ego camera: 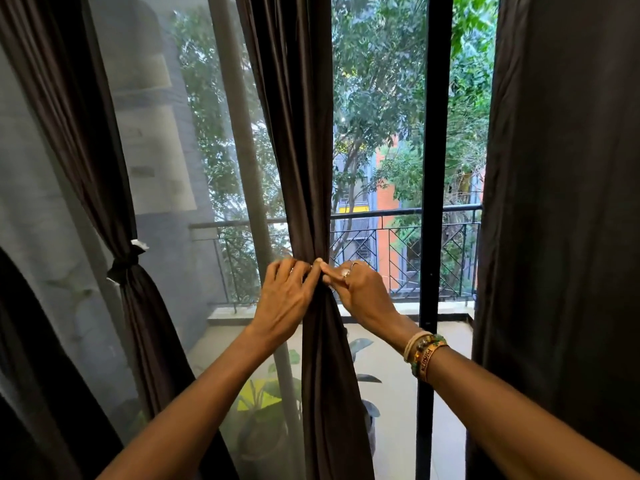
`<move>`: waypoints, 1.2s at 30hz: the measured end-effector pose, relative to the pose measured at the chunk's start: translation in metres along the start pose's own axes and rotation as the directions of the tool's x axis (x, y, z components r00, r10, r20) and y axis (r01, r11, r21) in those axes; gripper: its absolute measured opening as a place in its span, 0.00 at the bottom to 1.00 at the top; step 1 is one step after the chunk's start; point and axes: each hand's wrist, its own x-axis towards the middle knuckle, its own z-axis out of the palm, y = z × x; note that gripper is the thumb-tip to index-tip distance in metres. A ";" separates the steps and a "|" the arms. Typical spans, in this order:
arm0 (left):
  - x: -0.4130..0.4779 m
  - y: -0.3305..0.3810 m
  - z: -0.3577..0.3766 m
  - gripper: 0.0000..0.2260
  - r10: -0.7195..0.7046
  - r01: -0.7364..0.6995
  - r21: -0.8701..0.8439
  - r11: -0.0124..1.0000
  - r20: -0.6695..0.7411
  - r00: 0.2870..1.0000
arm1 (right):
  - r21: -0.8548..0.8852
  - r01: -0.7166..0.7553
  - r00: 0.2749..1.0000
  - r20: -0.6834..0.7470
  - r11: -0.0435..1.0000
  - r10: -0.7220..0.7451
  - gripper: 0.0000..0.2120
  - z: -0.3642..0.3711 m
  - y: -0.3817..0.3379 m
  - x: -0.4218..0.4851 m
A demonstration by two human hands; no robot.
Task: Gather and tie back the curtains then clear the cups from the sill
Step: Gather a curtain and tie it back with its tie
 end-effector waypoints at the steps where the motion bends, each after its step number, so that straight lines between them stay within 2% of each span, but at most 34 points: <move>1: 0.001 0.000 -0.001 0.16 -0.020 0.019 -0.039 0.999 -0.009 1.000 | -0.050 0.088 0.996 0.016 0.995 -0.087 0.17 0.000 0.004 -0.002; 3: 0.005 -0.001 -0.002 0.12 -0.052 0.048 -0.130 0.990 -0.032 0.998 | -0.142 0.225 0.974 0.040 0.964 -0.222 0.19 0.001 0.011 -0.004; 5: 0.008 -0.001 -0.003 0.09 -0.066 0.057 -0.187 0.981 -0.041 0.997 | -0.215 0.282 0.958 0.015 0.935 -0.285 0.18 0.001 0.011 -0.002; 8: 0.009 -0.001 -0.003 0.07 -0.074 0.065 -0.207 0.976 -0.040 0.996 | -0.336 0.323 0.944 0.045 0.885 -0.327 0.15 0.002 0.013 0.000; 10: 0.009 -0.002 -0.004 0.09 -0.083 0.071 -0.182 0.981 -0.059 0.995 | -0.325 0.292 0.957 0.106 0.899 -0.272 0.14 0.002 0.011 0.003; 13: 0.009 -0.002 -0.006 0.17 -0.137 0.124 -0.175 0.977 -0.065 0.988 | -0.056 0.010 0.983 0.185 0.998 0.001 0.13 -0.003 0.004 0.010; 15: 0.009 -0.001 -0.008 0.18 -0.226 0.207 -0.259 0.943 -0.046 0.973 | 0.124 -0.169 0.953 0.273 0.978 0.130 0.09 -0.006 -0.001 0.015; 17: 0.006 -0.002 -0.007 0.19 -0.279 0.253 -0.331 0.909 -0.032 0.960 | 0.279 -0.312 0.916 0.342 0.908 0.210 0.06 -0.008 -0.003 0.018; 21: -0.002 -0.002 -0.002 0.15 -0.151 0.094 -0.300 0.949 -0.175 0.973 | 0.512 -0.561 0.824 0.422 0.651 0.378 0.10 -0.013 -0.007 0.019; 23: -0.006 -0.005 0.001 0.16 -0.052 0.002 -0.215 0.977 -0.226 0.973 | 0.516 -0.620 0.781 0.475 0.590 0.405 0.09 -0.017 -0.007 0.022; 25: -0.009 -0.008 0.002 0.17 0.037 -0.067 -0.126 0.990 -0.228 0.973 | 0.496 -0.645 0.759 0.502 0.582 0.413 0.07 -0.023 -0.004 0.024; 27: -0.009 -0.010 -0.001 0.15 0.095 -0.111 -0.063 0.992 -0.215 0.972 | 0.462 -0.637 0.764 0.484 0.617 0.426 0.06 -0.026 0.000 0.027; 28: -0.007 -0.010 -0.003 0.13 0.108 -0.120 -0.044 0.992 -0.208 0.972 | 0.420 -0.603 0.789 0.438 0.678 0.430 0.04 -0.026 0.001 0.028; 30: -0.004 -0.005 -0.007 0.09 0.105 -0.111 -0.021 0.994 -0.186 0.977 | 0.284 -0.450 0.883 0.281 0.847 0.376 0.05 -0.023 -0.001 0.025; 32: -0.003 -0.001 -0.009 0.08 0.088 -0.092 -0.015 0.996 -0.167 0.982 | 0.167 -0.272 0.958 0.141 0.947 0.250 0.10 -0.016 -0.003 0.016; 34: -0.006 -0.001 -0.009 0.08 0.103 -0.109 -0.022 0.994 -0.185 0.977 | 0.156 -0.177 0.984 0.054 0.972 0.170 0.13 -0.012 0.000 0.007; 36: -0.007 -0.004 -0.010 0.09 0.157 -0.167 -0.031 0.985 -0.216 0.964 | 0.200 -0.157 0.987 0.010 0.967 0.159 0.15 -0.012 0.001 -0.001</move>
